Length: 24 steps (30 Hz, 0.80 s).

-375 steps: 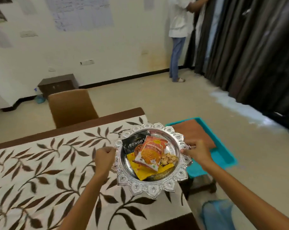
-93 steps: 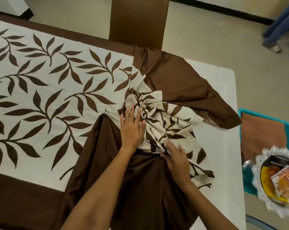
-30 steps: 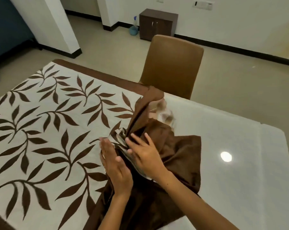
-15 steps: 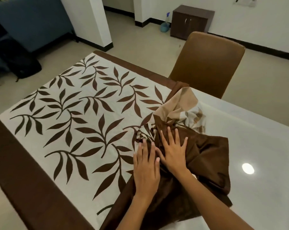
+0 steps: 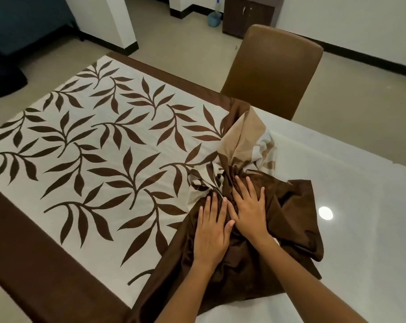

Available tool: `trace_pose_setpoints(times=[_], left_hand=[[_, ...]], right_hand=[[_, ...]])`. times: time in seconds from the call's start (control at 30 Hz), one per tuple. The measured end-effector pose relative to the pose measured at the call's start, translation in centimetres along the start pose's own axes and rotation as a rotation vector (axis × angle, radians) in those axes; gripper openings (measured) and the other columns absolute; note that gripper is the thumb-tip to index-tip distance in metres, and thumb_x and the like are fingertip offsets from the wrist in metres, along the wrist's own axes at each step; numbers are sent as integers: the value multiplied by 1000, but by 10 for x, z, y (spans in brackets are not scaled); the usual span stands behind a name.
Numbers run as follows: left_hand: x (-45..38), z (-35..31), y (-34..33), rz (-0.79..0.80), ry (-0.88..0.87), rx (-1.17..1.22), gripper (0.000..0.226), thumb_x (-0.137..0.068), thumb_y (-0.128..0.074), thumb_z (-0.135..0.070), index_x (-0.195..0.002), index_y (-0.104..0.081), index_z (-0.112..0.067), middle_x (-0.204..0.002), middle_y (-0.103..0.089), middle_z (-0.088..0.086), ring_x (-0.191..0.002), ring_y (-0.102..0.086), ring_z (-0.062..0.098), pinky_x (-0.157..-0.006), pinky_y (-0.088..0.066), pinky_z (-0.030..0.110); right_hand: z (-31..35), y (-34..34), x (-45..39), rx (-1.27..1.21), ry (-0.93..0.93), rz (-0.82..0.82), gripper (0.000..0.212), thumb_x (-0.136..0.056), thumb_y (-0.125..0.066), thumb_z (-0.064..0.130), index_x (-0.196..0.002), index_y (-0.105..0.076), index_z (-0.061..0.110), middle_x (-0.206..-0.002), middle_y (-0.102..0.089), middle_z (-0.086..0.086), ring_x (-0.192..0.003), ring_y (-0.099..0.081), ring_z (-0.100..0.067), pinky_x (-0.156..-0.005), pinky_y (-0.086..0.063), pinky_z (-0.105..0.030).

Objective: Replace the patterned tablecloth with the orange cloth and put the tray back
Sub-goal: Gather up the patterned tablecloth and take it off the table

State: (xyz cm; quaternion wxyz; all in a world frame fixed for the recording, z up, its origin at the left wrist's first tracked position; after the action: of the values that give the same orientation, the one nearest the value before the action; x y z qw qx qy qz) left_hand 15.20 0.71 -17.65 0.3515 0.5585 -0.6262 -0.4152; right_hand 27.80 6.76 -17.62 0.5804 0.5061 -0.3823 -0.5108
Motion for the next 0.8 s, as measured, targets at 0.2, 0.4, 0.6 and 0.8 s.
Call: trace_pose_setpoints(times=[0.2, 0.4, 0.6, 0.8], left_hand=[[12, -22, -5, 70, -131, 12, 57, -102, -13, -46, -152, -15, -18, -158, -13, 7, -146, -6, 18, -117, -5, 37], [22, -18, 14, 7, -113, 94, 57, -103, -15, -44, -149, -24, -13, -155, -24, 5, -145, -13, 13, -118, -10, 33], [53, 40, 53, -214, 123, 89, 57, -102, -14, -43, -150, -20, -13, -158, -13, 5, -146, -6, 15, -119, -6, 34], [107, 132, 85, -364, 500, 24, 54, -100, -22, -33, -146, -29, -6, -155, -22, 11, -144, -17, 22, -117, -17, 42]], right_hand=[[-26, 13, 36, -5, -64, -5, 50, -95, -32, 46, -139, -43, 25, -154, -28, 1, -146, -9, -20, -114, -7, -56], [-29, 24, 43, -46, -71, -58, 54, -95, -30, 49, -139, -41, 21, -155, -25, -2, -146, -10, -22, -113, -9, -58], [26, 47, 42, -184, 61, -355, 55, -96, -38, 41, -142, -31, 12, -155, -22, -13, -145, -15, -26, -115, -3, -55], [168, 11, 29, -221, 471, -76, 56, -89, -57, 32, -140, -38, 16, -152, -31, -7, -142, -25, -24, -112, -25, -54]])
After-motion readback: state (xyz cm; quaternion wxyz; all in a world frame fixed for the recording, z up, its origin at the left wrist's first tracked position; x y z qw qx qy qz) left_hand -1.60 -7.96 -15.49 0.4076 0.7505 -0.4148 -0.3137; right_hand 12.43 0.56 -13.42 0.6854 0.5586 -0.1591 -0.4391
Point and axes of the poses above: each hand's wrist, its own x-axis away from the middle knuckle, its own y-axis out of the back of the hand, z = x × y, the point moved 1 cm from there along -x, towards the middle knuckle
